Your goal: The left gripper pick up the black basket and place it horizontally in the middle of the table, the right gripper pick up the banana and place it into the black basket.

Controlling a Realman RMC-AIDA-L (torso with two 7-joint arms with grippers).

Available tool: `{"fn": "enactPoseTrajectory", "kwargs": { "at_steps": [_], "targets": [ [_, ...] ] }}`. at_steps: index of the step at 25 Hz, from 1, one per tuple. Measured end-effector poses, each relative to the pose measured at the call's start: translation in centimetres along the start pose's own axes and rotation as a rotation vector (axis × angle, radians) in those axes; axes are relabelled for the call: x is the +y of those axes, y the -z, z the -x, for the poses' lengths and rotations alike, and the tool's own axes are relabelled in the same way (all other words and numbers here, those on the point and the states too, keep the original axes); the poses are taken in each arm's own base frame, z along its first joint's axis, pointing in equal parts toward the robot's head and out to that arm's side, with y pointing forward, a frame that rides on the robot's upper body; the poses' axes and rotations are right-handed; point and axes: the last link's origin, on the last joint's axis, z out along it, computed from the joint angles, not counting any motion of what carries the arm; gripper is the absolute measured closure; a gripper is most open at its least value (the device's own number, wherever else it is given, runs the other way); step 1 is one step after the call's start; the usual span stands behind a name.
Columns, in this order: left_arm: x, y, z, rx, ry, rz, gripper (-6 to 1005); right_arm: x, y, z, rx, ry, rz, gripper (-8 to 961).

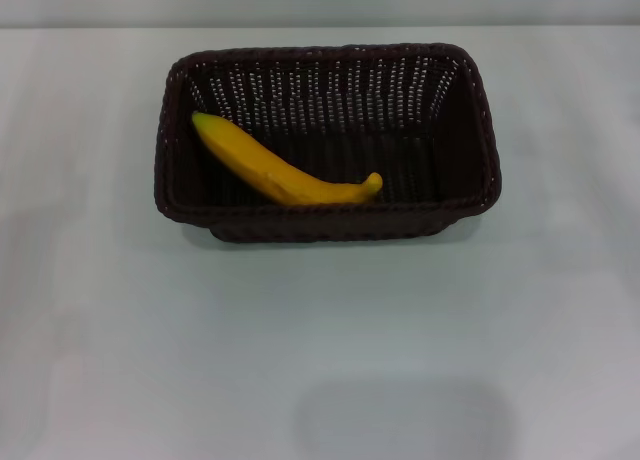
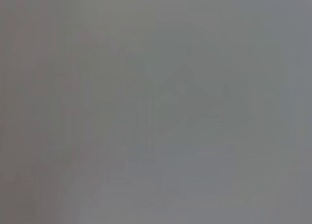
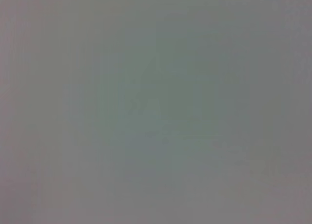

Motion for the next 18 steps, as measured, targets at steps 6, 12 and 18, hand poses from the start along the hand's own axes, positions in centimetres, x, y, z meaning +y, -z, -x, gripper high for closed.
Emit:
{"fn": "enactPoseTrajectory", "kwargs": {
  "at_steps": [6, 12, 18],
  "targets": [
    [0.9, 1.8, 0.3, 0.037, -0.056, 0.035, 225, -2.2, 2.7, -2.5, 0.101, 0.150, -0.174, 85],
    [1.4, 2.4, 1.0, 0.024, -0.077, 0.039, 224, -2.2, 3.2, -3.6, 0.153, 0.145, -0.190, 85],
    [2.4, 2.9, 1.2, 0.035, -0.060, 0.082, 224, -2.1, 3.1, -3.7, 0.158, 0.142, -0.183, 85]
  ]
}}
